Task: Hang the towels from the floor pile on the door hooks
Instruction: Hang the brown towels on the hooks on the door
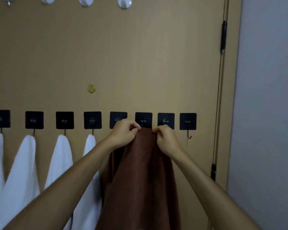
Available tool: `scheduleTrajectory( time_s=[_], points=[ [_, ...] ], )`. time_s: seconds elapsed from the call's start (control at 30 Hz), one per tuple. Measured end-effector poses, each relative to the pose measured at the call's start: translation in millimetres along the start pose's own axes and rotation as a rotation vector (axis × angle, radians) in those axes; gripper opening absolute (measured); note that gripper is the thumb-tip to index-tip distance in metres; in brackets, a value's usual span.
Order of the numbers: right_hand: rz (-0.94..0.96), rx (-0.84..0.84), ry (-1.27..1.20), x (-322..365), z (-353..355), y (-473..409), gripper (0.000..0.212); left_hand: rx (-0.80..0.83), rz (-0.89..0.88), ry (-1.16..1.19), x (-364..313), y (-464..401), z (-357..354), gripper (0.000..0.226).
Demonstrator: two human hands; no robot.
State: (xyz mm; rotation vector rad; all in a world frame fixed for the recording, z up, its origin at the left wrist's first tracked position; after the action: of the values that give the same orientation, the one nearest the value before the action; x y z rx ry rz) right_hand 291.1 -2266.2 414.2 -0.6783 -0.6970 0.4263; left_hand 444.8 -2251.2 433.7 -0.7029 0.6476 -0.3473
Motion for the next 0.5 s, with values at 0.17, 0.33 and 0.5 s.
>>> scheduleTrajectory(
  time_s=[0.17,0.33,0.5],
  points=[
    [-0.007,0.047,0.154,-3,-31,-18,0.029,-0.095,0.146,-0.031,28,-10,-35,0.024],
    [-0.01,0.052,0.114,-23,-66,22,0.033,0.058,0.094,-0.001,56,41,-94,0.027],
    [0.056,-0.044,0.104,-23,-75,55,0.049,-0.19,0.023,-0.025,50,69,-85,0.045]
  ],
)
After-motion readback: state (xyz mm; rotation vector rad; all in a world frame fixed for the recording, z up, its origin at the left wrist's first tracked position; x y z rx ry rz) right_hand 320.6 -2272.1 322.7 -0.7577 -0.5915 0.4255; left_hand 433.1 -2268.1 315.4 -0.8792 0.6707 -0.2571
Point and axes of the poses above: each hand's wrist, its own y-axis away from the middle knuckle, its own z-axis out of the back of the hand, x = y × z, the point moved 9 cm from there along -y, towards the middle knuckle, and after that the axes turned 1 degree about y, right-handed, at the moved point
